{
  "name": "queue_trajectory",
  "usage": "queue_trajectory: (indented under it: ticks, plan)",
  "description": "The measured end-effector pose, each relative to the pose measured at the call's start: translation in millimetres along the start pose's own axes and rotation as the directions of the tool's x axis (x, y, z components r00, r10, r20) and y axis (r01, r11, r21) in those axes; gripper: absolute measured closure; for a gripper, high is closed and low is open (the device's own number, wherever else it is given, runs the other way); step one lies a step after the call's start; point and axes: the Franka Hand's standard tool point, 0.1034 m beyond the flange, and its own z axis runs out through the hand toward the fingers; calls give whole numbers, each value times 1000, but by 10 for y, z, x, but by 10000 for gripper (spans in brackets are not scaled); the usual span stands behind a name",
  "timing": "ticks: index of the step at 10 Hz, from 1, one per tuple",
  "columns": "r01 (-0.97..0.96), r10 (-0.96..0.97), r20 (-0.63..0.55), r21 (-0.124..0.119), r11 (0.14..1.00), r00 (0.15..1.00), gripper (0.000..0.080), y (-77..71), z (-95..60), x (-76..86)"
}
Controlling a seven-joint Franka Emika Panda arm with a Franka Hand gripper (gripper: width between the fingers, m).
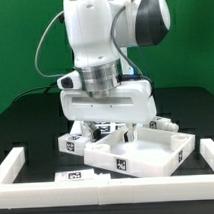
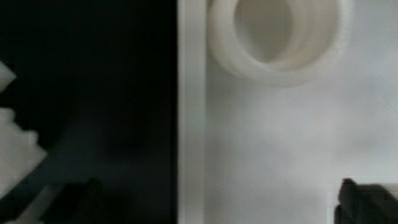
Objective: Assemble one leg
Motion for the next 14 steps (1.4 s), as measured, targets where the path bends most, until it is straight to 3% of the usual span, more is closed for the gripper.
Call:
queue_trajectory:
  ticks: [2,3,6,7,8,12,14]
  plan:
    - [40,-40,-37,-2,999,998,150,-122,55,-10]
    - [44,-44,-33,-1,999,998,150,-114,57,-14]
    - [45,-45,-32,-2,999,998,550,-114,61,-16]
    - [45,-45,-32,-2,999,998,550,-111,63,-15]
    - [45,-45,-32,-2,999,998,722,-109,64,-15]
    - [52,-52,-33,-5,999,998,742,-86,63,-5]
    - [199,-200,-46,-18,980,979,742,-157,53,90]
